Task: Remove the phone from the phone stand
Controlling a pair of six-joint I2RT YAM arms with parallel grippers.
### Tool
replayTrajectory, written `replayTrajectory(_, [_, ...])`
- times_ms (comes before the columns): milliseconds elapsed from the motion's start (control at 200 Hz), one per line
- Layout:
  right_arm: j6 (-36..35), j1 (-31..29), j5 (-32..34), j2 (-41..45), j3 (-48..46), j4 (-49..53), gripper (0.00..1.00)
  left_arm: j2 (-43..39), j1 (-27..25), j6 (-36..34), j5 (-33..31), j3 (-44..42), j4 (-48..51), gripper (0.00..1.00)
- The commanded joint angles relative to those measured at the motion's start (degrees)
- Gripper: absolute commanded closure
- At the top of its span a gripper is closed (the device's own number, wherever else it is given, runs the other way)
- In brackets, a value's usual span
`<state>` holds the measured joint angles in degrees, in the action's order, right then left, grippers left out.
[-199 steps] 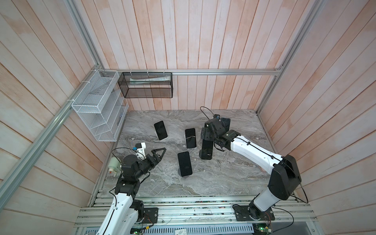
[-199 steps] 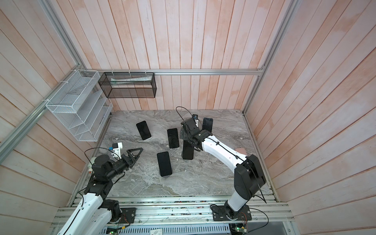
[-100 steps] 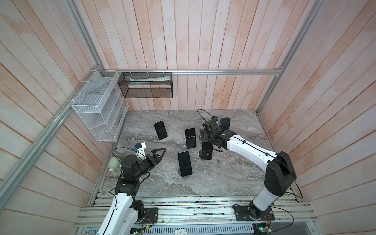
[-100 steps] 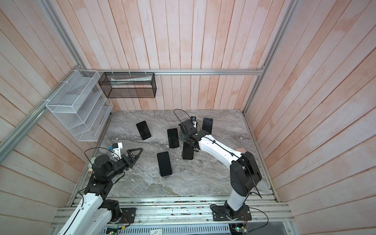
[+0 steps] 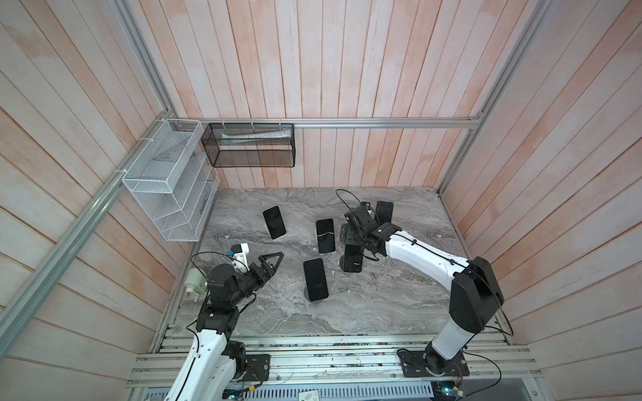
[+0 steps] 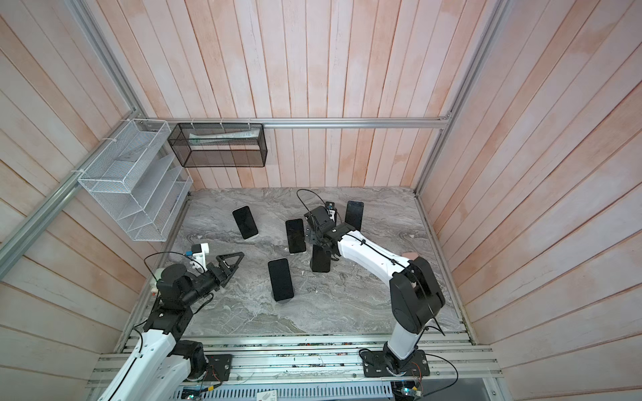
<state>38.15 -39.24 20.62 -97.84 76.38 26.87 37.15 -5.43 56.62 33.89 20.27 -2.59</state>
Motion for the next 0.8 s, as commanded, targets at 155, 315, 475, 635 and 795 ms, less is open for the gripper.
replayTrajectory(155, [0.70, -0.35, -2.12, 0.13, -2.21, -0.85, 0.13, -0.26, -0.19, -0.28, -0.45, -0.67, -1.71, 0.00])
replayTrajectory(315, [0.81, -0.39, -1.67, 0.55, -2.64, -1.73, 0.14, -0.41, -0.19, -0.28, -0.41, -0.56, -1.54, 0.00])
replayTrajectory(475, [0.72, -0.39, -1.59, 0.39, -2.64, -1.94, 0.15, -0.69, -0.20, -0.45, -0.66, -0.85, -1.20, 0.00])
replayTrajectory(635, [0.61, -0.41, -1.45, 0.56, -3.01, -2.16, 0.17, -0.78, -0.20, -0.61, -0.67, -0.71, -1.01, 0.00])
replayTrajectory(795, [0.39, -0.39, -0.90, 0.95, -3.55, -2.51, 0.20, -0.64, -0.19, -0.90, -0.67, -0.45, -0.88, 0.00])
